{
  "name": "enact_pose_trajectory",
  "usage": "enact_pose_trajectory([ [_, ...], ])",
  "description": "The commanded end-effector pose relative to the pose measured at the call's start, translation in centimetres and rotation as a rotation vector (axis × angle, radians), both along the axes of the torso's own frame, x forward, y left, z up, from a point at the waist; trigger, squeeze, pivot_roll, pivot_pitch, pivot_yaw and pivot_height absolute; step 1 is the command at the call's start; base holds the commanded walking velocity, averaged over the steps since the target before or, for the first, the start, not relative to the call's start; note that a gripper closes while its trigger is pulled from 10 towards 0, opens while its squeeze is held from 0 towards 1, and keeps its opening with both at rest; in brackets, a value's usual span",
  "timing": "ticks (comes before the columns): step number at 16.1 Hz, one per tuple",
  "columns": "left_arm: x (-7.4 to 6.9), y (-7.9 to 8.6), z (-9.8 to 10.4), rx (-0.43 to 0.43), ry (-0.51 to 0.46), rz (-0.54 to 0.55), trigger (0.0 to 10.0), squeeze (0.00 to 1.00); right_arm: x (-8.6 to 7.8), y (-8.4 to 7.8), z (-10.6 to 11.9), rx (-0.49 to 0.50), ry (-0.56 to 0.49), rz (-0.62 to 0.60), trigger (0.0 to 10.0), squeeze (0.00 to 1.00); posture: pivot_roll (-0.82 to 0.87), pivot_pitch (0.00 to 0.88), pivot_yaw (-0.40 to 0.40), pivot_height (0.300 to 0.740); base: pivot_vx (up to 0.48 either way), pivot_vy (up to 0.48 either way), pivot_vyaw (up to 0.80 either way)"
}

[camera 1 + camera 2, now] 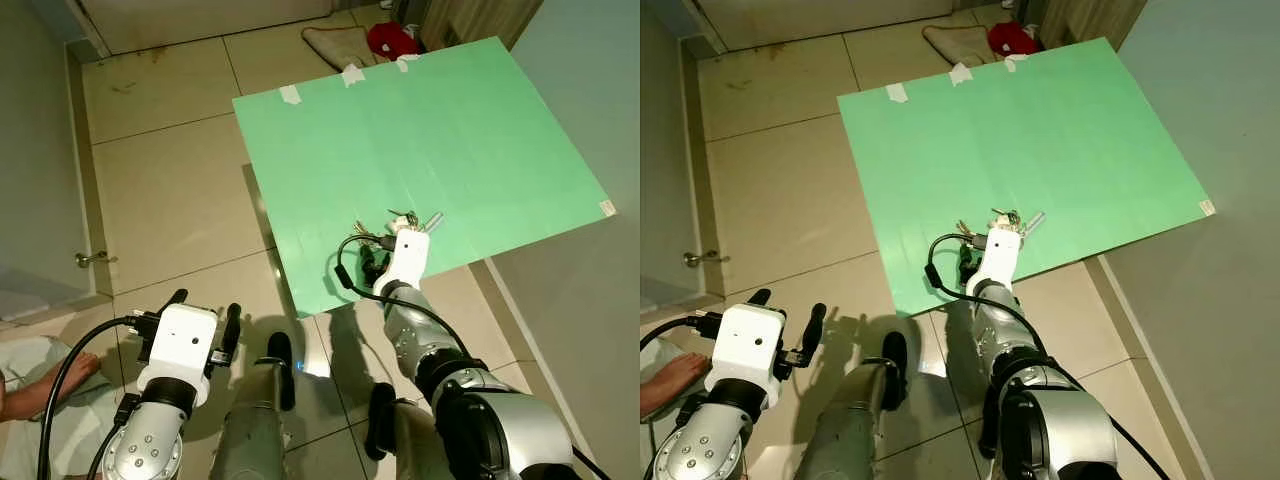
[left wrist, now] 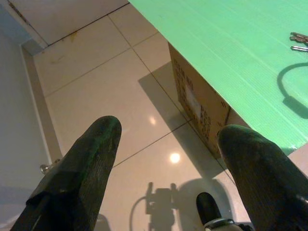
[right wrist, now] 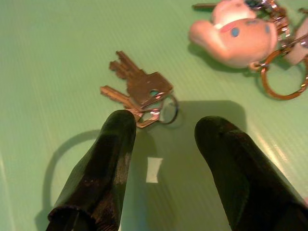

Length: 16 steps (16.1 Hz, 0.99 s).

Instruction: Hang keys on a hook

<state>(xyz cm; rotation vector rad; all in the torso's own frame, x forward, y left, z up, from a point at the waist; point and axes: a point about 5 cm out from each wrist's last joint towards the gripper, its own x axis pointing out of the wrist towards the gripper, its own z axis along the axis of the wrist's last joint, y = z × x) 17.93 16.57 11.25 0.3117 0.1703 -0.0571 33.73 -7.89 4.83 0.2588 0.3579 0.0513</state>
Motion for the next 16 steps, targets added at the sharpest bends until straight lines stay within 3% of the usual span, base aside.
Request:
enact_pose_trajectory([
  [1,-0.45,0.21,-0.27,0.011,0.017,0.008,10.0,0.00,-0.98,0.33,-1.33,0.018,0.066,0.000,10.0,0.00,0.46,0.408,-0.032,0.740,0.000,0.000,0.00],
  [9,-0.50,0.17,-0.29,0.012,0.013,0.015,10.0,0.00,-0.76,0.75,-0.87,0.005,0.038,0.015,10.0,0.00,0.47,0.402,-0.042,0.740,0.000,0.000,0.00],
  [10,-0.53,0.15,-0.30,0.012,0.014,0.014,10.0,0.00,-0.75,0.63,-0.87,-0.007,0.036,0.009,9.3,0.00,0.47,0.402,-0.043,0.740,0.000,0.000,0.00],
  [11,-0.51,0.17,-0.32,0.013,0.014,0.015,10.0,0.00,-0.74,0.50,-0.89,-0.014,0.036,0.004,0.0,0.00,0.47,0.405,-0.043,0.740,0.000,0.000,0.00],
  [16,-0.38,0.16,-0.31,0.011,0.012,0.014,10.0,0.00,-0.68,0.34,-0.85,-0.010,0.037,-0.009,0.0,0.00,0.46,0.409,-0.042,0.740,0.000,0.000,0.00],
])
